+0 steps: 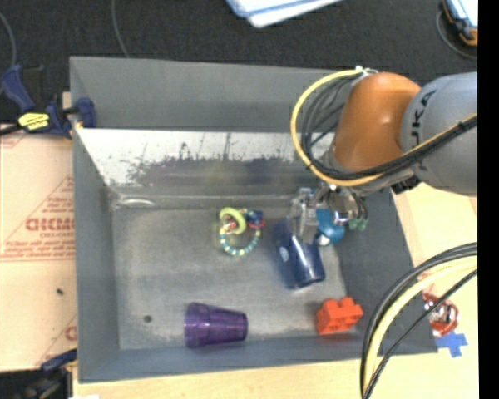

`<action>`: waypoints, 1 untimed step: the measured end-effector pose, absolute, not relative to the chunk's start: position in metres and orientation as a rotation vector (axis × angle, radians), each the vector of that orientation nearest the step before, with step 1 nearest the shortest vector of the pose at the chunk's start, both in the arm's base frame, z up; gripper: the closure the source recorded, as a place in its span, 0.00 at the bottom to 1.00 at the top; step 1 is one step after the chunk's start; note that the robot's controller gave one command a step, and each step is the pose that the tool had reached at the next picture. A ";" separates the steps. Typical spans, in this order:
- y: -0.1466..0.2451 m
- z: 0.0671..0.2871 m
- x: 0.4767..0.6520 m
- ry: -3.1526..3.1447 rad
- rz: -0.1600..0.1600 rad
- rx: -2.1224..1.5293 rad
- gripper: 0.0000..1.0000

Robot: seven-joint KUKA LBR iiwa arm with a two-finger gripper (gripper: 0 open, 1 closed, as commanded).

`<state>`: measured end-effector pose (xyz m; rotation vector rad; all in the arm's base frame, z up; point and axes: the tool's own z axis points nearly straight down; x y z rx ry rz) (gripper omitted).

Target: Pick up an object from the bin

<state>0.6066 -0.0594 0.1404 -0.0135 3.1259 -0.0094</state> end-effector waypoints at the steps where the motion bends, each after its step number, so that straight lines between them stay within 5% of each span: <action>1: -0.052 0.227 0.615 3.130 -0.004 0.020 1.00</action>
Offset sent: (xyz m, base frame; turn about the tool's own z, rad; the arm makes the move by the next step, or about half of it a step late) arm -0.0165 -0.0371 0.0327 -0.0059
